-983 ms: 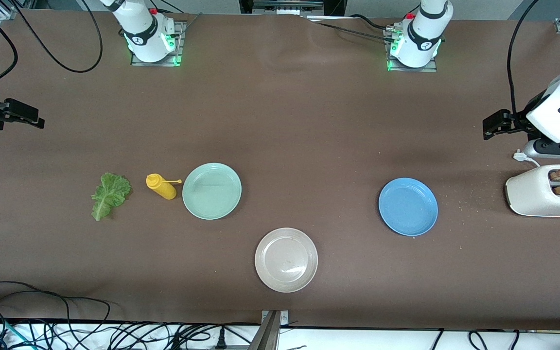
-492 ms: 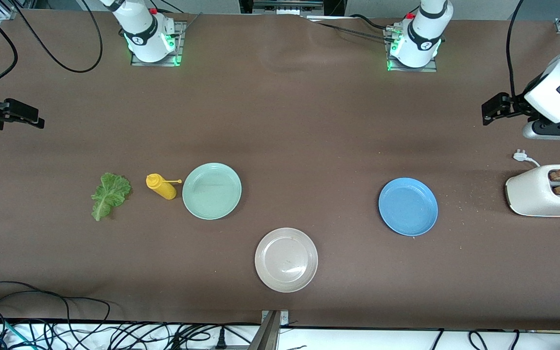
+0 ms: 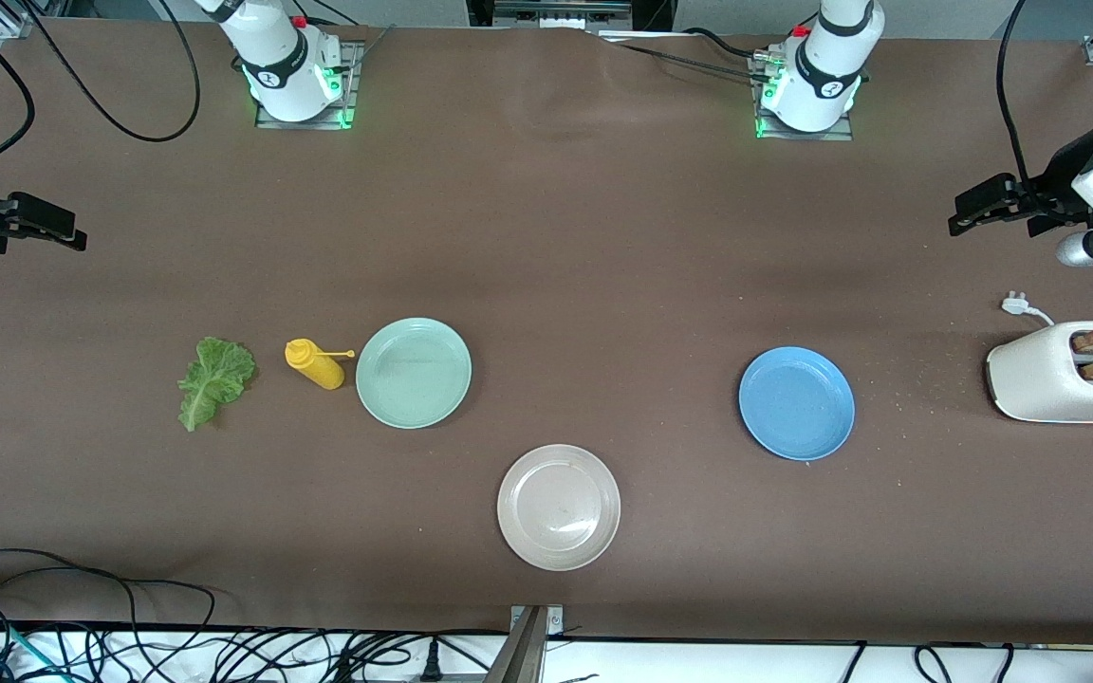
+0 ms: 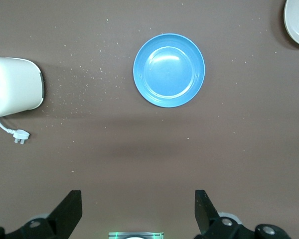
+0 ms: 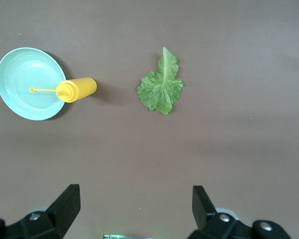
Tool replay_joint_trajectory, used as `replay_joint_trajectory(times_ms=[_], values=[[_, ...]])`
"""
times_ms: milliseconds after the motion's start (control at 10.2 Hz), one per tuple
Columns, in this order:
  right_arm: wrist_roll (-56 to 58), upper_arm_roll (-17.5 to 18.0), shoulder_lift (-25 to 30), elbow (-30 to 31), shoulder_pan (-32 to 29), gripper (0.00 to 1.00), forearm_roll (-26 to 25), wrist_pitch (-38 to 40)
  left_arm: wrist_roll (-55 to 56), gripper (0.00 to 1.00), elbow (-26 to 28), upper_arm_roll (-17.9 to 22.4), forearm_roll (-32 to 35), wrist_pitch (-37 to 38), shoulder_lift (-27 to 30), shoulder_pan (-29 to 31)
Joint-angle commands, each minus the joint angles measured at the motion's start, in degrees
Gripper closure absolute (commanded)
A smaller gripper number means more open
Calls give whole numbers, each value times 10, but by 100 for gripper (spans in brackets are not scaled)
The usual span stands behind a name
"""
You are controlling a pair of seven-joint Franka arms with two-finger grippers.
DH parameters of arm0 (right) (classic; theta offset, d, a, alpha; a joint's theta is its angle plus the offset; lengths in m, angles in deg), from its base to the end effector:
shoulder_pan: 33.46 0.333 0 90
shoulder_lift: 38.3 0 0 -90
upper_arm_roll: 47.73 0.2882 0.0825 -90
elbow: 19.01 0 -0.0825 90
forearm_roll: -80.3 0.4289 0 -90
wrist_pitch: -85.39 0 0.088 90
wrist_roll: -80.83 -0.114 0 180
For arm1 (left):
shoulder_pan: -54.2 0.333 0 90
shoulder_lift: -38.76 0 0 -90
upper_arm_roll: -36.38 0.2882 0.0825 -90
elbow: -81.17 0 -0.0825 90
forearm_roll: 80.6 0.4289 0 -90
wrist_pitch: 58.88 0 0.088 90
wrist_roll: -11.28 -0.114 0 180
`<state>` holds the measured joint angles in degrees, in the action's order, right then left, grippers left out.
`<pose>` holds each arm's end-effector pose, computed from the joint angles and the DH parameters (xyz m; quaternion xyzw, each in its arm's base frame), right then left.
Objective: Make sandwich on beige plate with both arms
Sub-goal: 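Move the left gripper over the toaster slots above the toast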
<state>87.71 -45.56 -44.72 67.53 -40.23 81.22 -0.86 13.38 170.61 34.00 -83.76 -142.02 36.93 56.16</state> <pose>0.6189 -0.0489 0.5470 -0.9980 -0.0199 0.0572 0.0159 0.5932 -0.0108 0.5663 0.9970 0.0132 -0.0714 0.0266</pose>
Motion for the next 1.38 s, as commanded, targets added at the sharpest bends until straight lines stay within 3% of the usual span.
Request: replay_joint_trajectory(times_ms=[0,983,1278], values=[[-3,2,-3,-12,-3,0,0,11,10,0,0,7,-9,15,14,-12],[-2,2,-3,-11,-3,0,0,14,4,0,-8,0,22,18,4,-13],[-2,2,-3,-12,-3,0,0,14,-74,0,-11,3,32,18,0,-6]])
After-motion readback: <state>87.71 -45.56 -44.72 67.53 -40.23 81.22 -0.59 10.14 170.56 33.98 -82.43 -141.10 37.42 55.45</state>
